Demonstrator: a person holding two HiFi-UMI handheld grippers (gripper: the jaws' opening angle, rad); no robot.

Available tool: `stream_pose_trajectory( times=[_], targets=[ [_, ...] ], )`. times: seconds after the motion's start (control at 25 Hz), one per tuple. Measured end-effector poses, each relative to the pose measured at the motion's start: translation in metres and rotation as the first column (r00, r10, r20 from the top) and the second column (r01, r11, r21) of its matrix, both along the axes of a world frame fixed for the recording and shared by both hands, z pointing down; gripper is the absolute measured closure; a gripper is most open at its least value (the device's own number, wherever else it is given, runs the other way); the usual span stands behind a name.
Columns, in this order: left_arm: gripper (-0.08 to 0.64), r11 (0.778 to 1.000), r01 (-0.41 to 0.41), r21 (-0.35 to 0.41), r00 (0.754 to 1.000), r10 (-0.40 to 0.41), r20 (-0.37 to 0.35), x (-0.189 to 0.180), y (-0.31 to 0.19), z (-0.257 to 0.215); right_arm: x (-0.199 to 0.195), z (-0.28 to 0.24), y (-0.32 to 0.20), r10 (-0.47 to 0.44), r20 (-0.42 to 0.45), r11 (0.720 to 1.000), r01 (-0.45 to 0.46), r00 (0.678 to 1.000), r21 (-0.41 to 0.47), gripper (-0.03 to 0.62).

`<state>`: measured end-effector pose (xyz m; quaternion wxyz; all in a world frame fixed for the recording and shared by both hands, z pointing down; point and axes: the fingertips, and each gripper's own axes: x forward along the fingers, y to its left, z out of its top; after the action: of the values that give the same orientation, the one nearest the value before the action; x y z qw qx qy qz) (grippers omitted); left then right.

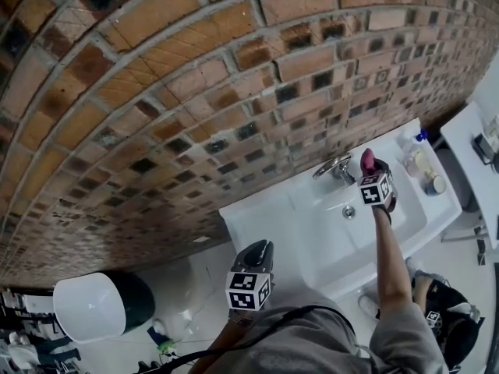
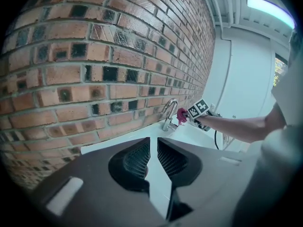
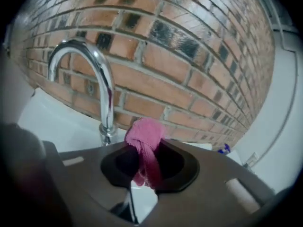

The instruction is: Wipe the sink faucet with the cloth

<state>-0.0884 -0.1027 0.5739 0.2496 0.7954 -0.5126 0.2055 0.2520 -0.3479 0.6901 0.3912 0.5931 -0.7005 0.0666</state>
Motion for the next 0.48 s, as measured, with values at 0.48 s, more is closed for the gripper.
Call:
stream_pose_trajectory(
  times=[0.48],
  targets=[
    [0.493,0.999,0.039,0.009,0.999,-0.039,-0.018,-0.011,0.003,-0.002,-0.052,-0.005,-0.008,-0.133,0.479,0.987,0.162,0.868,-0.019,0.512]
  ],
)
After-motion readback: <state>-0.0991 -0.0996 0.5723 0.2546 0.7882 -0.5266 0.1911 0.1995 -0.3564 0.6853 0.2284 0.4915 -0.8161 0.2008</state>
